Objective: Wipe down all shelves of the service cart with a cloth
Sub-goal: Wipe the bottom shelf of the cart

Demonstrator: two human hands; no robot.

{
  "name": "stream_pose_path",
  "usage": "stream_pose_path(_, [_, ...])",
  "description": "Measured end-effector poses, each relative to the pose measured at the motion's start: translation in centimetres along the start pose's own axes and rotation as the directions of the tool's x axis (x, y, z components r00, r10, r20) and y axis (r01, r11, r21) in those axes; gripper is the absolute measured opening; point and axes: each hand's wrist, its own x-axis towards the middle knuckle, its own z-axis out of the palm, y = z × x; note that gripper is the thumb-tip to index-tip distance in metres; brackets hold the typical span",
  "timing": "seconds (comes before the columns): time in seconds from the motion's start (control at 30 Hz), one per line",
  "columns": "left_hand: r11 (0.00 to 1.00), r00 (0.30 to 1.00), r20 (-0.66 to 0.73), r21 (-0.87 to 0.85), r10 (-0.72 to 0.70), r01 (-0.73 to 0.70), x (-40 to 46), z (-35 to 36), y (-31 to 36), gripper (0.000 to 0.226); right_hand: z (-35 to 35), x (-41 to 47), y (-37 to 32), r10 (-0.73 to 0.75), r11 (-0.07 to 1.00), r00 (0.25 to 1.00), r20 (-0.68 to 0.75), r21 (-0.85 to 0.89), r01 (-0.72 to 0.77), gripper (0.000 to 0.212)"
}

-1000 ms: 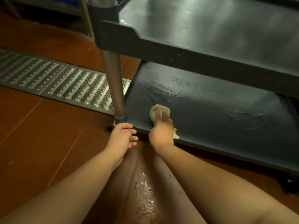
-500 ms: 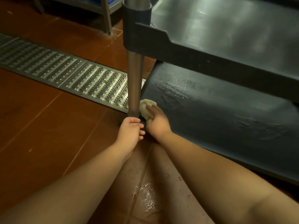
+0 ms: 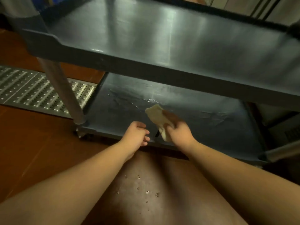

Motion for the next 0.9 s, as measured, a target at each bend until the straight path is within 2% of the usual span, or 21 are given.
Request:
stream_pose_path(0.1, [0.992, 0.989, 0.124, 0.108, -0.076, 0.063, -0.2, 3.8, -0.5, 0.026, -3.5, -1.0, 1.2, 0.063, 0.990, 0.997, -0.043, 0.130, -0.057, 0.039])
stream_pose_path(0.2, [0.988, 0.978, 0.193, 0.148, -0.074, 0.046, -0.6, 6.5, -0.8, 0.029, -5.5, -1.9, 3.8, 0.141, 0.939, 0.990, -0.027, 0.319, -0.125, 0.055])
stream_pose_path(0.27, [0.993, 0.972, 0.221, 0.106, -0.076, 0.053, -0.8, 7.9, -1.0, 0.033, -6.7, -2.5, 5.2, 0.207, 0.813, 0.977, 0.054, 0.545, -0.203, 0.049])
stream_pose_path(0.33, [0.995, 0.955, 0.279, 0.022, -0.102, 0.100, -1.1, 9.1, -1.5, 0.035, -7.9, -3.5, 6.2, 0.267, 0.639, 0.949, 0.165, 0.708, -0.302, 0.043])
stream_pose_path(0.4, [0.983, 0.916, 0.375, -0.060, -0.141, 0.176, -1.3, 10.3, -2.3, 0.033, -9.0, -4.6, 7.6, 0.296, 0.490, 0.926, 0.235, 0.795, -0.359, 0.044])
stream_pose_path(0.47, [0.953, 0.858, 0.487, -0.143, -0.166, 0.266, -1.4, 11.4, -3.1, 0.032, -9.8, -5.5, 9.2, 0.301, 0.425, 0.917, 0.261, 0.824, -0.374, 0.045])
stream_pose_path(0.53, [0.930, 0.818, 0.553, -0.193, -0.160, 0.313, -1.5, 12.7, -3.6, 0.031, -10.5, -6.3, 10.6, 0.321, 0.438, 0.916, 0.241, 0.820, -0.369, 0.044])
stream_pose_path(0.57, [0.933, 0.821, 0.551, -0.195, -0.151, 0.303, -1.4, 13.4, -3.9, 0.030, -10.9, -6.5, 11.1, 0.324, 0.474, 0.918, 0.229, 0.800, -0.367, 0.041])
stream_pose_path(0.63, [0.963, 0.864, 0.488, -0.154, -0.121, 0.222, -1.4, 14.9, -4.2, 0.032, -11.8, -6.8, 11.8, 0.325, 0.614, 0.929, 0.179, 0.708, -0.351, 0.031])
stream_pose_path(0.67, [0.979, 0.886, 0.454, -0.115, -0.097, 0.166, -1.4, 15.6, -4.4, 0.036, -12.3, -6.9, 12.3, 0.324, 0.676, 0.932, 0.163, 0.649, -0.348, 0.034])
stream_pose_path(0.73, [0.997, 0.902, 0.428, -0.030, -0.051, 0.070, -1.4, 16.8, -4.6, 0.044, -13.4, -7.1, 13.0, 0.315, 0.759, 0.933, 0.176, 0.543, -0.359, 0.053])
stream_pose_path(0.8, [1.000, 0.900, 0.434, 0.025, -0.025, 0.015, -1.4, 17.6, -4.6, 0.045, -14.2, -7.4, 13.5, 0.323, 0.788, 0.924, 0.205, 0.482, -0.383, 0.070])
stream_pose_path(0.9, [0.993, 0.902, 0.432, 0.102, 0.003, -0.053, -1.2, 18.0, -4.7, 0.045, -14.6, -7.6, 14.2, 0.347, 0.757, 0.915, 0.204, 0.515, -0.402, 0.056])
